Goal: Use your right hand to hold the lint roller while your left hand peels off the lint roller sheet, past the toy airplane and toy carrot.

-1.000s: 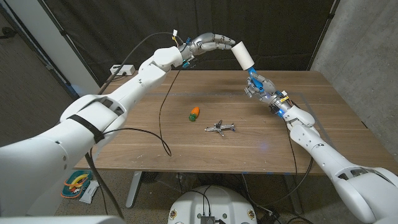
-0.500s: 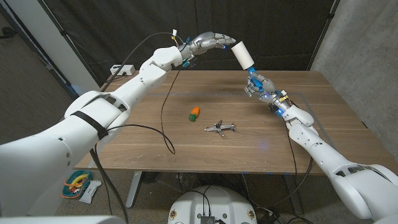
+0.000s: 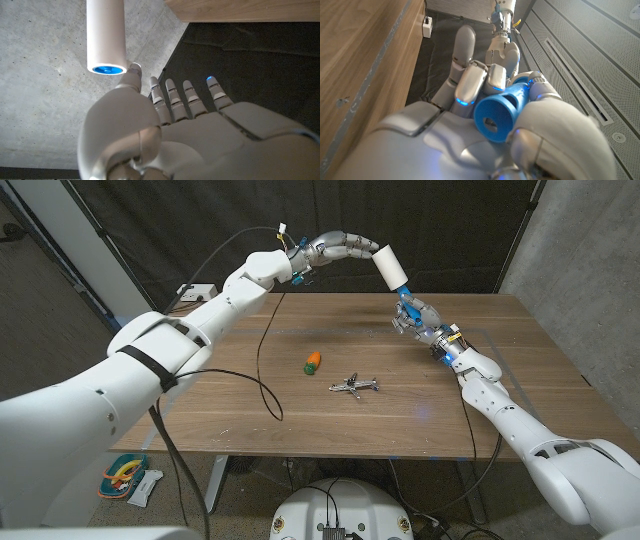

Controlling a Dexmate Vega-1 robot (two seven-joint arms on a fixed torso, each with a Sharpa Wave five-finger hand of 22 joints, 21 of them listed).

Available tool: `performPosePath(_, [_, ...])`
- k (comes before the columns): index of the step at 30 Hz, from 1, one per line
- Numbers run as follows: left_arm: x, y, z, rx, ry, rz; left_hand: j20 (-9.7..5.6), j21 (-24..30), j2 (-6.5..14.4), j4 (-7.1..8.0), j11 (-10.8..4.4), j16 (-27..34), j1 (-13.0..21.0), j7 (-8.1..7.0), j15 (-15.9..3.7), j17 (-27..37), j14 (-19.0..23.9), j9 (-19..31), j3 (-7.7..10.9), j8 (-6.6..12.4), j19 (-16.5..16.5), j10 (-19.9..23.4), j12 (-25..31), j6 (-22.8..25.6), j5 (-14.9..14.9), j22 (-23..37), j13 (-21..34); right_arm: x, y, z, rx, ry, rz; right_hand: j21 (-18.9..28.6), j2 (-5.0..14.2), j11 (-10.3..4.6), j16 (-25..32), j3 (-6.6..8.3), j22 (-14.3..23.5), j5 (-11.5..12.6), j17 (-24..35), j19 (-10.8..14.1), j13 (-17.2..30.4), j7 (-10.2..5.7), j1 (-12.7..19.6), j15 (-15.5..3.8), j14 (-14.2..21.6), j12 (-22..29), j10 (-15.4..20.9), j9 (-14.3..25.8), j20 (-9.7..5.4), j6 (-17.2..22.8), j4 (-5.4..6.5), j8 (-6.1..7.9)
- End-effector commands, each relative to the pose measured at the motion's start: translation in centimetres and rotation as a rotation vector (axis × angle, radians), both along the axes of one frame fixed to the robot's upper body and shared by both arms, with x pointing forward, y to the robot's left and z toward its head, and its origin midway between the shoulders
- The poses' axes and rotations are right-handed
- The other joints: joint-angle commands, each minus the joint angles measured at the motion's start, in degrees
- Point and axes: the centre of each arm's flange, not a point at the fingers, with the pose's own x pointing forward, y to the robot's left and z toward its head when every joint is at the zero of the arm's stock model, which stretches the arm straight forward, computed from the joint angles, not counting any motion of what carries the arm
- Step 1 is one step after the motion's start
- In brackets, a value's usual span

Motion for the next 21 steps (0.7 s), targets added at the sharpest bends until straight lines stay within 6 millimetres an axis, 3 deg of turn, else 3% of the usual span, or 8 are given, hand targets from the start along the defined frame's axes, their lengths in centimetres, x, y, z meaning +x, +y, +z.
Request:
performPosePath(1, [0.6,-0.1,0.5,0.016,0.01,0.003,0.12,0.64,-0.99,0.51,-0.35,0.17,-0.77,-1.73,-0.2,0.14,0.45,0.29,-0.74,0.98,-0.22,0.75,0.27,1.52,-0.44,0.31,0.18,0.2,0.3,0.2,0.003,-0.007,0.003,0.32,2.69,-0.04,0.38,12.81,0.02,-0.18,0.05,-0.07,0.12,3.22,-2.62,-0.5,0.13,9.43,1.56,0.09,-1.74,6.62,12.15,0.41])
performPosePath(11, [0.8,-0.7,0.8,0.031,0.028,0.007,0.07,1.11,-0.17,0.65,-0.85,0.58,-0.63,-2.82,-0.7,0.23,1.33,0.25,-0.5,1.64,0.58,2.15,0.78,3.61,-0.24,0.39,0.3,0.3,0.5,0.1,0.007,-0.019,0.01,0.39,2.71,-0.12,0.38,12.89,0.01,-0.19,0.05,-0.04,0.12,3.09,-2.81,-0.5,0.12,9.44,1.62,-0.21,-1.76,6.51,12.11,0.57])
performPosePath(18, [0.5,-1.5,1.1,0.076,0.017,0.009,0.09,1.28,0.64,-0.27,-0.69,0.51,1.26,-3.06,-0.57,0.12,1.29,0.2,0.49,1.4,0.71,2.07,0.71,3.46,-0.1,0.42,0.38,0.2,0.3,-0.2,0.017,-0.026,0.009,0.41,2.71,-0.18,0.37,12.94,0.02,-0.19,0.04,-0.11,0.12,3.1,-2.97,-0.5,0.1,9.46,1.69,-0.41,-1.79,6.41,12.07,0.72])
performPosePath(21, [0.4,-1.8,1.1,0.081,0.013,0.007,0.12,1.38,0.45,-0.67,-0.74,0.47,2.28,-3.46,-0.68,-0.03,1.29,0.21,0.68,2.17,0.73,2.24,0.76,5.79,-0.29,0.43,0.48,0.1,0.2,-0.3,0.018,-0.025,0.008,0.43,2.71,-0.12,0.37,12.96,0.02,-0.19,0.04,-0.14,0.12,3.1,-3.02,-0.5,0.09,9.44,1.63,-0.45,-1.82,6.37,12.05,0.81])
